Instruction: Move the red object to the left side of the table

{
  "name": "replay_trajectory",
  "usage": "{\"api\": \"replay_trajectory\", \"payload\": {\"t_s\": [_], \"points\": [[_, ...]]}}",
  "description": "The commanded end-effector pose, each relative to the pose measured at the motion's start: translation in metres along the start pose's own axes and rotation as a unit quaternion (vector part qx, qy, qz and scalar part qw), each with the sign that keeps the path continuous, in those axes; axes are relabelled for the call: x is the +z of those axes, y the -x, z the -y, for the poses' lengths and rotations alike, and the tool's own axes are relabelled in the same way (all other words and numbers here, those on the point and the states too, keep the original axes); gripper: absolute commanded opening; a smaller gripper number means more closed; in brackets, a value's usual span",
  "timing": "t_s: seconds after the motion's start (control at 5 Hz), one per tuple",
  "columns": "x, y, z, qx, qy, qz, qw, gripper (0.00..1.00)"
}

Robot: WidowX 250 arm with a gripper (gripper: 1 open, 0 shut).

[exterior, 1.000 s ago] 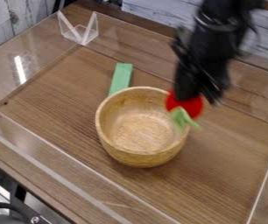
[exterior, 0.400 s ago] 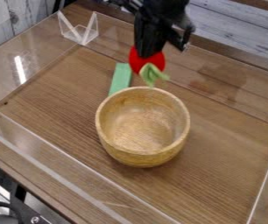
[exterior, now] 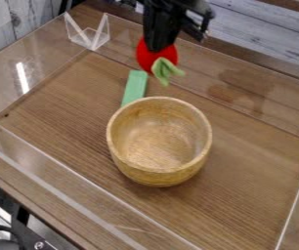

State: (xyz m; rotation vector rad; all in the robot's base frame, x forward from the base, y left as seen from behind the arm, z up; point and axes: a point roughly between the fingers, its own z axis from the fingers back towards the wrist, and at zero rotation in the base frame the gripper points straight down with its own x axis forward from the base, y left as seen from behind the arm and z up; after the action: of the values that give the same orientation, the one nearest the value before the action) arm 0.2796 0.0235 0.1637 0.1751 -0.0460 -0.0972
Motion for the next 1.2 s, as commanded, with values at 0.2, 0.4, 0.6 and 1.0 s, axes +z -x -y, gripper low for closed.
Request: {"api": "replay_trajectory", "payload": {"t_s": [0.2,0.4,0.6,1.0], "points": [[0.012,0.013,-0.038,0.087,-0.013,0.010,0.9961,0.00],[0.000,0.027,-0.065,0.120,-0.016,-0.002,0.9927,0.00],[0.009,0.030,-0.082,0.093,-0.018,0.000,0.9955,0.00],[0.011,0.036,-0.108,0.034,-0.028,-0.002,0.9990,0.00]]}}
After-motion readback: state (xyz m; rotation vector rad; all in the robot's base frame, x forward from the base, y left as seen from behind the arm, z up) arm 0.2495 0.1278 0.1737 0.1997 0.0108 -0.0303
